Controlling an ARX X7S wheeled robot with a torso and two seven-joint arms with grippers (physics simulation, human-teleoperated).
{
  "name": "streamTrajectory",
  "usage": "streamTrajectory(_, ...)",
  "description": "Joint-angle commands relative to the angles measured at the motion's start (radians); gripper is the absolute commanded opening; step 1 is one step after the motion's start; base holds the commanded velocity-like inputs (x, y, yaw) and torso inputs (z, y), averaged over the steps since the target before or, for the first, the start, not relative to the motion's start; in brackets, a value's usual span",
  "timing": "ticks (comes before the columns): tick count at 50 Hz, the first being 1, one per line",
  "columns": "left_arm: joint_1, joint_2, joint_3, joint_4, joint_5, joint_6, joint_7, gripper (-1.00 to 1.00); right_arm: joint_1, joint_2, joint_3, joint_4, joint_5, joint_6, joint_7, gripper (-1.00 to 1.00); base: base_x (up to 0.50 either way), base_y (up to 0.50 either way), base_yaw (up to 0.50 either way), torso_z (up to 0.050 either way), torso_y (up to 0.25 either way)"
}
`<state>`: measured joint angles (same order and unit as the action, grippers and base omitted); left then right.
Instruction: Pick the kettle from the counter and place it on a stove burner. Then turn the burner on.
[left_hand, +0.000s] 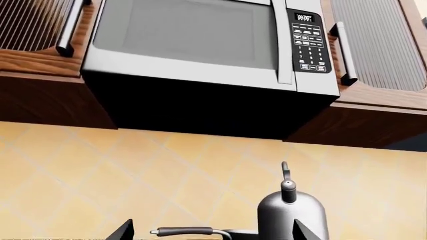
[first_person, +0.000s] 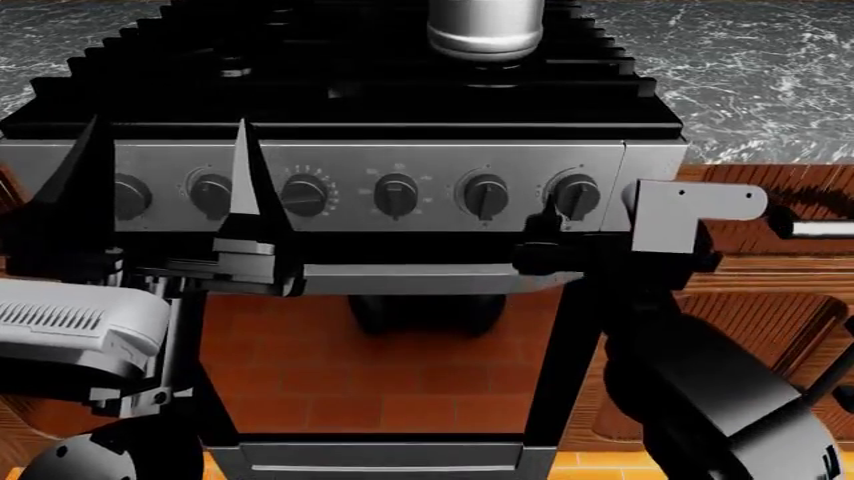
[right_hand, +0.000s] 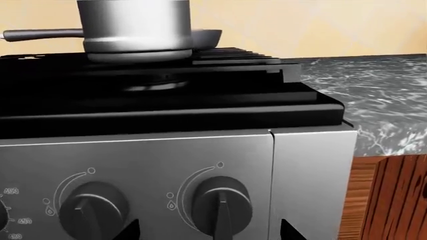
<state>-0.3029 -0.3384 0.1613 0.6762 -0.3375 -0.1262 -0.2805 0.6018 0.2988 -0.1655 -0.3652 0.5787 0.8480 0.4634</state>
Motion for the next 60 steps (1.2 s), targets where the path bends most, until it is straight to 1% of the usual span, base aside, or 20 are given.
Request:
streamTrajectory(1, -0.002, -0.001, 0.002, -0.005, -0.007, 0.000, -0.004, 1.00, 0.043, -0.006, -0.009, 0.077, -0.007, -0.003, -0.009, 1.00, 0.00, 0.00, 0.00, 0.000, 0.000)
streamTrajectory(26, -0.005, -0.009, 0.007, -0.009, -0.016, -0.001, -0.011, 1.00, 0.100, -0.020, -0.037, 0.240, -0.039, -0.063, -0.043, 1.00, 0.00, 0.00, 0.00, 0.000, 0.000)
streamTrajectory(56, -0.008, -0.015, 0.013, -0.022, -0.026, 0.007, -0.016, 1.00, 0.142, -0.033, -0.053, 0.355, -0.046, -0.096, -0.063, 1.00, 0.00, 0.00, 0.00, 0.000, 0.000)
streamTrajectory(57, -0.008, -0.015, 0.013, -0.022, -0.027, 0.006, -0.017, 1.00, 0.141, -0.033, -0.053, 0.354, -0.046, -0.096, -0.061, -1.00, 0.00, 0.00, 0.00, 0.000, 0.000)
streamTrajectory(60, -0.008, -0.017, 0.014, -0.021, -0.029, 0.005, -0.018, 1.00, 0.139, -0.032, -0.053, 0.347, -0.044, -0.093, -0.057, -1.00, 0.00, 0.00, 0.00, 0.000, 0.000)
